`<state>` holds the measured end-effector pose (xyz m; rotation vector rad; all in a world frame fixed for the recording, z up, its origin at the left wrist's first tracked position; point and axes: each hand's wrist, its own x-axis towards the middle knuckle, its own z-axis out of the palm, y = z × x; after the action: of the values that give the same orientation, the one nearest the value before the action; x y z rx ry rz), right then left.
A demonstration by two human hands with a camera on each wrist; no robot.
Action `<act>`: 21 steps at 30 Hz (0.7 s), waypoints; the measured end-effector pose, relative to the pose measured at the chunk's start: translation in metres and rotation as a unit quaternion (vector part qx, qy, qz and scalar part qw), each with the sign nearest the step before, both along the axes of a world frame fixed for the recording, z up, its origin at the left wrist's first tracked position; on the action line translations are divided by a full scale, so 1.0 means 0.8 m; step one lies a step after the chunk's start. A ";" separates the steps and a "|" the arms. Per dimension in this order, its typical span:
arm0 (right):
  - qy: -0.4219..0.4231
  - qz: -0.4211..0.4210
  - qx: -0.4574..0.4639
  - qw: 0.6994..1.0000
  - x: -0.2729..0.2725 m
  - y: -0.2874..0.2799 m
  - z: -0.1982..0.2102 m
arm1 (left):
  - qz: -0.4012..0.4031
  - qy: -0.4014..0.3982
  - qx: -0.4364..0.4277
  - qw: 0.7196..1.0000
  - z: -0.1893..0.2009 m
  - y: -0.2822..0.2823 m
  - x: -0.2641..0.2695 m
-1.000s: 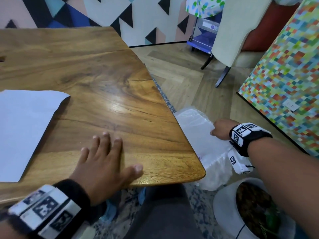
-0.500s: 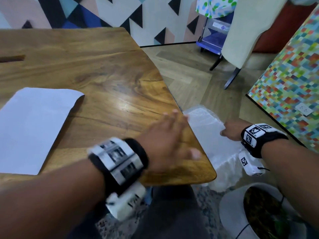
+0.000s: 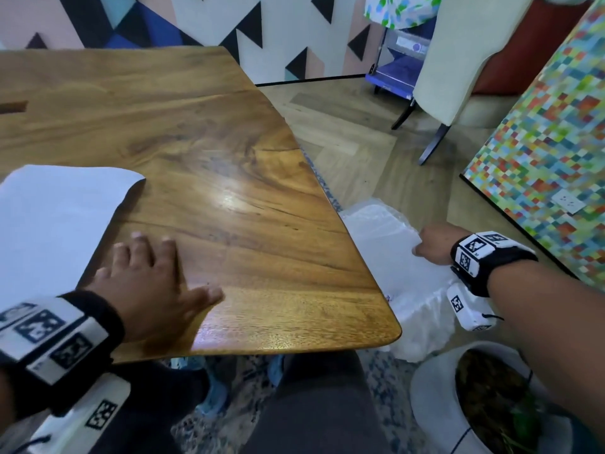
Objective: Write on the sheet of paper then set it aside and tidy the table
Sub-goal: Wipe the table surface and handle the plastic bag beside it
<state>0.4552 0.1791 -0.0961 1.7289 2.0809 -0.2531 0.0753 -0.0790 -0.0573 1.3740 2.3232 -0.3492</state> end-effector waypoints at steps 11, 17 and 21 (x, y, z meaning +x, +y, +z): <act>-0.013 0.006 0.002 1.000 -0.019 0.001 0.009 | -0.243 -0.163 0.033 0.956 0.013 0.040 0.162; -0.009 0.013 -0.003 1.000 -0.017 0.002 0.009 | -0.115 -0.048 0.067 0.990 0.038 0.114 0.075; -0.002 0.012 -0.010 1.000 -0.012 0.005 0.004 | -0.068 0.014 0.047 0.996 0.011 0.148 0.018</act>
<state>0.4453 0.1827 -0.0929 1.6908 2.0878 -0.2623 0.0894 0.0394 -0.0482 1.5863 2.3010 -0.3033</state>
